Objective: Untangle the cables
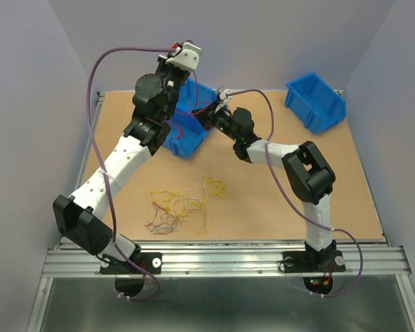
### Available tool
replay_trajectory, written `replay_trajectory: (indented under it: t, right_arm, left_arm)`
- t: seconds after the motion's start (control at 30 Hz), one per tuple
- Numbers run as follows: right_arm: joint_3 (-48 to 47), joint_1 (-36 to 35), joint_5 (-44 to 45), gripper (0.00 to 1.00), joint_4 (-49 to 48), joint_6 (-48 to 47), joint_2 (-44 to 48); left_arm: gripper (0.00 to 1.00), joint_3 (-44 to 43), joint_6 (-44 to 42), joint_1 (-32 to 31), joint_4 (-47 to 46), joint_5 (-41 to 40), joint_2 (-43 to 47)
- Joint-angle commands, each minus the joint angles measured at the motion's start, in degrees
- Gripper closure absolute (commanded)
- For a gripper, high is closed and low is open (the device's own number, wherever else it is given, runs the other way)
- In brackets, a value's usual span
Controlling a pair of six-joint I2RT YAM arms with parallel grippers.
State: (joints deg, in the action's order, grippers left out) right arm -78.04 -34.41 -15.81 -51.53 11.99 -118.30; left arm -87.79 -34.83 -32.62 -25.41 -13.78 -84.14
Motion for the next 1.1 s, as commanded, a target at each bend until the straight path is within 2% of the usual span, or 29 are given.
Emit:
replay_trajectory:
  t: [0.0, 0.13, 0.33, 0.47, 0.67, 0.87, 1.0, 1.07]
  right_arm:
    - [-6.8, -0.1, -7.1, 0.99, 2.6, 1.5, -2.4]
    - [-8.6, -0.2, -9.2, 1.00, 2.8, 3.2, -6.3]
    - [-13.1, -1.2, -10.7, 0.99, 4.6, 4.4, -12.9]
    - [-15.5, -2.2, -8.5, 0.99, 7.7, 3.5, -15.0]
    - [-23.6, -2.6, -6.8, 0.99, 17.4, 4.4, -19.2]
    - [-22.1, -4.5, 1.3, 0.99, 23.4, 2.2, -18.1]
    - [-20.0, -4.5, 3.6, 0.93, 25.9, 2.5, -16.5]
    - [-17.2, -4.5, 3.9, 0.85, 25.7, 3.0, -15.1]
  left_arm:
    - [1.00, 5.9, 2.1, 2.6, -7.2, 1.5, 5.9]
    - [1.00, 11.9, 2.8, 4.8, -9.3, 0.0, 6.0]
    - [1.00, 14.9, 5.6, 9.5, -10.7, 1.0, 3.3]
    - [1.00, 16.0, 6.2, 12.0, -11.6, 1.4, 0.4]
    - [1.00, 13.4, 4.9, 13.2, -13.4, 0.5, -7.2]
    - [1.00, 11.0, 4.5, 14.5, -13.6, -3.1, -13.4]
    - [1.00, 10.3, 5.6, 15.0, -14.7, -7.1, -16.4]
    - [1.00, 9.7, 6.4, 15.6, -14.5, -7.8, -17.4]
